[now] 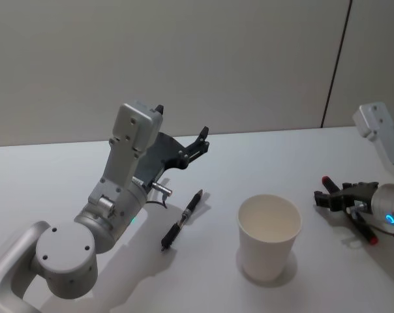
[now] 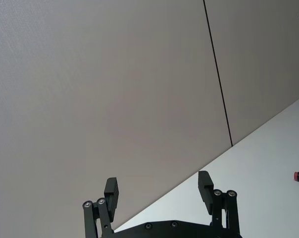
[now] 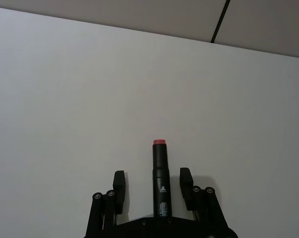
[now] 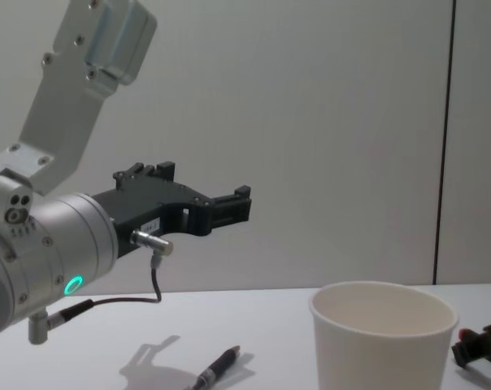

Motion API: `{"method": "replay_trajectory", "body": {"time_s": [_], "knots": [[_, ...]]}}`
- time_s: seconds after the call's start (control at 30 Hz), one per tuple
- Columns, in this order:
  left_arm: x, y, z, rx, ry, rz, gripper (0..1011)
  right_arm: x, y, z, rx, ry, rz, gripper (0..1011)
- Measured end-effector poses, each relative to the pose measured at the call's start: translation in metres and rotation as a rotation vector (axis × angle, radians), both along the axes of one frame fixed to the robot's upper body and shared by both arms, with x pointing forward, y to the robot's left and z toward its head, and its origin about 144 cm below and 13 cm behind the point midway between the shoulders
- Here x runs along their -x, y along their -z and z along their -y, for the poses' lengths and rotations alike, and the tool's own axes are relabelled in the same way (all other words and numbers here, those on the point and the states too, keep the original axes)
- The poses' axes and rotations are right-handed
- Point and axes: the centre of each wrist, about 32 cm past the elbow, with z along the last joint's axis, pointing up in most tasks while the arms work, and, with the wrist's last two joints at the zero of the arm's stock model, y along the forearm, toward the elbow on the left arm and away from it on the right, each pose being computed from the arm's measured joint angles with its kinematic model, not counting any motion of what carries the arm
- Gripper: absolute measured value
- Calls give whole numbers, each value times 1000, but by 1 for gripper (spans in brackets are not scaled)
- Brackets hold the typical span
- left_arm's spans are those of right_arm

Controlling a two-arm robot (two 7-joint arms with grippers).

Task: Place the pen into the pen holder.

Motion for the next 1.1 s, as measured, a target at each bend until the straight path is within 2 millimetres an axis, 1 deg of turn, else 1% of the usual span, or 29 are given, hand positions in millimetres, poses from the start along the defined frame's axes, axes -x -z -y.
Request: {"method": "replay_trajectory", "body": {"time_s": [0.93, 1.0, 1.1], "knots": [[0, 0, 0, 0, 0, 0, 1001, 0, 0, 0, 1, 0, 0, 487], [0, 0, 0, 0, 0, 0, 1001, 0, 0, 0, 1, 1, 0, 484], [0, 0, 0, 0, 0, 0, 1001, 0, 0, 0, 1, 0, 0, 450]]}}
